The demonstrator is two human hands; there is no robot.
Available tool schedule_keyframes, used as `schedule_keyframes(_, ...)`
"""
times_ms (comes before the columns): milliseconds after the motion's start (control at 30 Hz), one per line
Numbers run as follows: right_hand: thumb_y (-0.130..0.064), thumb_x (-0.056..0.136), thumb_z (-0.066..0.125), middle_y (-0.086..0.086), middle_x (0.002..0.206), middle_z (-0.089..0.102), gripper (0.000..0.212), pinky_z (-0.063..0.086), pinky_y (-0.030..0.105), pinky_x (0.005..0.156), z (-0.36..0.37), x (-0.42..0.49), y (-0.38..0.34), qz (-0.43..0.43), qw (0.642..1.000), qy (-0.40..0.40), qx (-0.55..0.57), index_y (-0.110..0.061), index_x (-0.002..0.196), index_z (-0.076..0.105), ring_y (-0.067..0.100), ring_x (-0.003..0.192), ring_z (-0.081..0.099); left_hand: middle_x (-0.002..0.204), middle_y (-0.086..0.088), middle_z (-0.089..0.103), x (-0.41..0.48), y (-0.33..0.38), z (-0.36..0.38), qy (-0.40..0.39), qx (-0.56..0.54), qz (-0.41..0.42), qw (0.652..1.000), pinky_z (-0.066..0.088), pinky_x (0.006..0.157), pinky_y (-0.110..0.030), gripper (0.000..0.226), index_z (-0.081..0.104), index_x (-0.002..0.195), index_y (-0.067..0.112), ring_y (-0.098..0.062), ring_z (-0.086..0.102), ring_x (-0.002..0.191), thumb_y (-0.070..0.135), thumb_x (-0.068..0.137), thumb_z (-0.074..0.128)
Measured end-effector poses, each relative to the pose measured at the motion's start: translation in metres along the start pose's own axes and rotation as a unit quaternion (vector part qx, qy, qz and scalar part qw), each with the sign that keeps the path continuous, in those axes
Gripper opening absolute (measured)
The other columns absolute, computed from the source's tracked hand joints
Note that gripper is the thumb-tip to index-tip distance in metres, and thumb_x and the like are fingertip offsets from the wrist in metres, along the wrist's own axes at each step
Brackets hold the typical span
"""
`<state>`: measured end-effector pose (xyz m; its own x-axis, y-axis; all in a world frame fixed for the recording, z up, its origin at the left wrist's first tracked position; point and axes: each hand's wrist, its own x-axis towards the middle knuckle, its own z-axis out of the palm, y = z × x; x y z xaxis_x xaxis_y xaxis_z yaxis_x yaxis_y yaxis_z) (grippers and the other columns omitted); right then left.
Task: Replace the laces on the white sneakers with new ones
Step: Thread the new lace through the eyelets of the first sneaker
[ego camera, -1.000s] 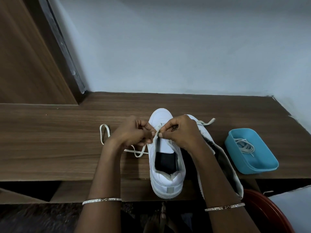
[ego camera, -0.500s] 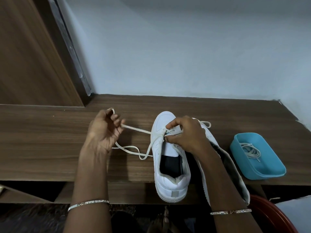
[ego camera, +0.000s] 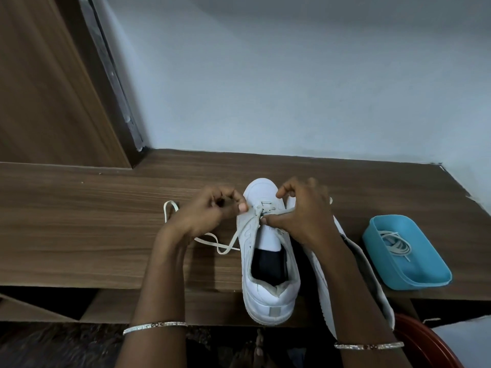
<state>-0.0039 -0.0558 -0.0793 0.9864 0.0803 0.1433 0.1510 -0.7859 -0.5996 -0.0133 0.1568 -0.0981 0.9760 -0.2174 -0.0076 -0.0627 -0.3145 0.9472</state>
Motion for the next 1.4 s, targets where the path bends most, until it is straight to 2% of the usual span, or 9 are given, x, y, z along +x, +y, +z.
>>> schedule_keyframes(200, -0.051, 0.064, 0.087, -0.002, 0.062, 0.070, 0.042, 0.055, 0.031, 0.066, -0.011, -0.002, -0.007, 0.078, 0.990, -0.113, -0.030, -0.015, 0.067, 0.065, 0.012, 0.065, 0.067, 0.099, -0.014, 0.073, 0.007, 0.020, 0.005, 0.094, -0.397, -0.007, 0.913, 0.052, 0.092, -0.042, 0.015, 0.056, 0.086, 0.012, -0.029, 0.068, 0.109, 0.014, 0.099, 0.048)
schedule_keyframes(333, -0.043, 0.075, 0.080, 0.004, 0.053, 0.068, 0.042, 0.059, 0.029, 0.063, -0.009, -0.003, -0.007, 0.087, 0.987, -0.133, -0.021, -0.007, 0.060, 0.065, 0.014, 0.053, 0.069, 0.054, 0.005, 0.038, 0.008, 0.020, -0.004, 0.146, -0.602, -0.036, 0.784, 0.046, 0.052, -0.018, 0.025, 0.054, 0.071, 0.017, -0.007, 0.039, 0.046, 0.025, 0.095, 0.051)
schedule_keyframes(400, -0.033, 0.075, 0.077, 0.007, 0.055, 0.069, 0.036, 0.063, 0.038, 0.067, -0.007, -0.001, -0.006, 0.096, 0.987, -0.124, 0.009, -0.001, 0.065, 0.065, 0.019, 0.050, 0.069, 0.051, 0.009, 0.030, 0.005, 0.018, -0.011, 0.218, -0.520, -0.048, 0.825, 0.024, 0.038, -0.019, 0.032, 0.047, 0.067, 0.022, -0.006, 0.025, 0.039, 0.028, 0.099, 0.049)
schedule_keyframes(500, -0.025, 0.077, 0.072, 0.011, 0.056, 0.070, 0.031, 0.063, 0.042, 0.067, -0.006, -0.001, -0.006, 0.102, 0.985, -0.135, 0.031, 0.005, 0.070, 0.065, 0.022, 0.048, 0.069, 0.057, 0.012, 0.052, -0.006, 0.012, -0.019, 0.310, -0.160, 0.008, 0.937, 0.037, 0.050, -0.025, 0.022, 0.055, 0.077, 0.021, -0.008, 0.043, 0.048, 0.032, 0.092, 0.067)
schedule_keyframes(733, -0.016, 0.079, 0.064, 0.009, 0.050, 0.067, 0.026, 0.062, 0.040, 0.068, -0.003, 0.000, -0.005, 0.076, 0.991, -0.103, 0.036, 0.007, 0.066, 0.064, 0.018, 0.046, 0.068, 0.079, 0.015, 0.074, -0.003, -0.006, -0.011, 0.020, 0.210, -0.056, 0.976, 0.056, 0.081, -0.046, 0.043, 0.076, 0.081, 0.041, -0.015, 0.069, 0.080, 0.078, 0.058, 0.069)
schedule_keyframes(967, -0.016, 0.078, 0.064, 0.005, 0.046, 0.064, 0.028, 0.060, 0.032, 0.069, -0.002, -0.002, -0.004, 0.065, 0.995, -0.069, 0.044, -0.003, 0.053, 0.061, 0.016, 0.046, 0.067, 0.096, 0.010, 0.073, 0.006, 0.000, 0.002, 0.106, -0.107, -0.024, 0.988, 0.044, 0.075, -0.034, 0.018, 0.061, 0.084, 0.016, -0.002, 0.062, 0.074, 0.028, 0.098, 0.058)
schedule_keyframes(1167, -0.014, 0.077, 0.065, 0.007, 0.047, 0.065, 0.029, 0.060, 0.033, 0.064, -0.001, -0.001, -0.003, 0.073, 0.994, -0.053, 0.056, -0.002, 0.052, 0.057, 0.018, 0.045, 0.067, 0.054, -0.001, 0.041, 0.011, 0.010, 0.000, 0.185, -0.449, -0.012, 0.874, 0.057, 0.065, -0.037, 0.032, 0.042, 0.071, 0.016, -0.016, 0.045, 0.047, 0.019, 0.103, 0.041)
schedule_keyframes(1267, -0.014, 0.077, 0.065, 0.007, 0.046, 0.064, 0.031, 0.060, 0.032, 0.064, -0.001, 0.000, -0.002, 0.076, 0.994, -0.049, 0.056, -0.007, 0.048, 0.055, 0.019, 0.045, 0.067, 0.052, 0.005, 0.027, 0.007, 0.007, -0.009, 0.233, -0.442, -0.032, 0.866, 0.026, 0.039, -0.021, 0.037, 0.039, 0.066, 0.021, -0.009, 0.022, 0.043, 0.027, 0.101, 0.047)
schedule_keyframes(1400, -0.015, 0.077, 0.066, 0.007, 0.044, 0.063, 0.035, 0.060, 0.034, 0.065, 0.000, 0.001, 0.001, 0.082, 0.994, -0.045, 0.063, -0.010, 0.045, 0.051, 0.018, 0.044, 0.067, 0.047, 0.007, 0.025, -0.002, 0.006, -0.019, 0.313, -0.360, -0.022, 0.879, 0.012, 0.041, -0.020, 0.044, 0.033, 0.062, 0.025, -0.008, 0.019, 0.040, 0.028, 0.096, 0.060)
